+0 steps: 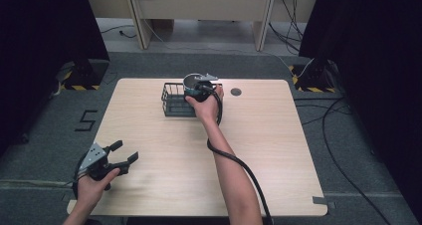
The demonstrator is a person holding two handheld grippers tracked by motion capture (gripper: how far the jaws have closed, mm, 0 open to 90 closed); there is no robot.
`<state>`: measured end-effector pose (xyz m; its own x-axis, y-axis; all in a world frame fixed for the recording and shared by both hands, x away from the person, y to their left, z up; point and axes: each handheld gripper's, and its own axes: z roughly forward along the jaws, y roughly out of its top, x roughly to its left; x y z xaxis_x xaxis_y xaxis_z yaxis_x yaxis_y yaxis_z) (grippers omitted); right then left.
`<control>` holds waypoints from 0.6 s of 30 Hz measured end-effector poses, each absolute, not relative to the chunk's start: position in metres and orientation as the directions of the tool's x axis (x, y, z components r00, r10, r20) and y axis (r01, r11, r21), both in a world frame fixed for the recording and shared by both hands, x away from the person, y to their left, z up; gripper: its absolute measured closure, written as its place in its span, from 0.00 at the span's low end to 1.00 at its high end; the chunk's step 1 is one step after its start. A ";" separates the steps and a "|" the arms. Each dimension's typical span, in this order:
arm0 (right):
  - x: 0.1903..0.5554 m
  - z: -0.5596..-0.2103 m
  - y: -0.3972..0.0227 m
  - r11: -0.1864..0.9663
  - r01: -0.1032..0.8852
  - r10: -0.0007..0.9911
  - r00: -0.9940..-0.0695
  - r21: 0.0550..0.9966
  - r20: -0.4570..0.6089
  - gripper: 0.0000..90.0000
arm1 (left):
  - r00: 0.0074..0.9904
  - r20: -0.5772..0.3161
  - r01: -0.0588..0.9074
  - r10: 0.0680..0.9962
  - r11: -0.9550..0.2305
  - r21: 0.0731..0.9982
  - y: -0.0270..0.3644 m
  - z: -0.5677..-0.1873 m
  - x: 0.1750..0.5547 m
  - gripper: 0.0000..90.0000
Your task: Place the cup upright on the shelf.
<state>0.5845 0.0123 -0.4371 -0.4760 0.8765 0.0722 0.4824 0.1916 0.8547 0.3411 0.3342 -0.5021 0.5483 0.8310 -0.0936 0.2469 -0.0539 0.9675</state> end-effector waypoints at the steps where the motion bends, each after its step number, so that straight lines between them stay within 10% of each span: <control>1: 0.584 -0.437 0.012 0.186 0.482 0.876 -0.475 0.856 0.077 0.18 | 0.549 -0.093 0.247 0.831 -0.055 0.968 0.334 -0.502 0.341 0.18; 18: 0.564 -0.424 0.001 0.197 0.473 0.870 -0.488 0.859 0.069 0.18 | 0.548 -0.092 0.249 0.831 -0.058 0.967 0.333 -0.502 0.341 0.18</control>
<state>0.5641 0.0014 -0.4237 -0.4881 0.8701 0.0692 0.4729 0.1970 0.8588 0.3413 0.3334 -0.5025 0.5483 0.8312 -0.0917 0.2489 -0.0575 0.9668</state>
